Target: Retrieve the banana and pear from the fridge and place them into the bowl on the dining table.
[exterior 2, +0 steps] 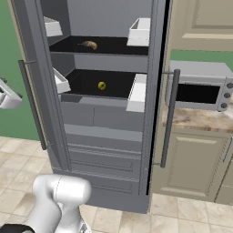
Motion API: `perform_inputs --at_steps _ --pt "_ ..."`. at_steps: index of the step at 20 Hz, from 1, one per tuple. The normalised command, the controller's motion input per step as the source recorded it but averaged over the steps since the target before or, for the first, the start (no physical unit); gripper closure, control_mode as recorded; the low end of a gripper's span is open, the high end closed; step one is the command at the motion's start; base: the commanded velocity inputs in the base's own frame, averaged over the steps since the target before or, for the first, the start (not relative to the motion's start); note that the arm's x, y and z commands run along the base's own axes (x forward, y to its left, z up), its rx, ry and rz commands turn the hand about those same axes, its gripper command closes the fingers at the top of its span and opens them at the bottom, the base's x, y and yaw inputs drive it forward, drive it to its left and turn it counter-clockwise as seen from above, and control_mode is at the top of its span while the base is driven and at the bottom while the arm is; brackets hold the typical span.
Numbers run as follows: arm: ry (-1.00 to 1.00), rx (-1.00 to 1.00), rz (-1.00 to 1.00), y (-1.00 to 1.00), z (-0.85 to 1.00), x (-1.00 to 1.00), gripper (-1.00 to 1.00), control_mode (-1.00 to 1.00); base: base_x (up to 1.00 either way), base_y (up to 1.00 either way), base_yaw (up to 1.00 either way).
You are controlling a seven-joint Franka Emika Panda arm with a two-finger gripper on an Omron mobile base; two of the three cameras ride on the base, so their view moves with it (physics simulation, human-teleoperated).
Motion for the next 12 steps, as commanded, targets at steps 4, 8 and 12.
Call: perform_inputs --at_steps 4,8,12 --pt "0.06 0.48 -0.03 -0.41 0.51 -0.1 -1.0 -1.0 0.0 0.0 0.0" --pt "0.1 0.44 0.0 -0.34 0.43 -0.07 -1.0 -1.0 0.0 0.0 0.0" --pt "0.09 0.38 0.0 -0.32 0.16 0.0 -1.0 -1.0 0.0 0.0 0.0"
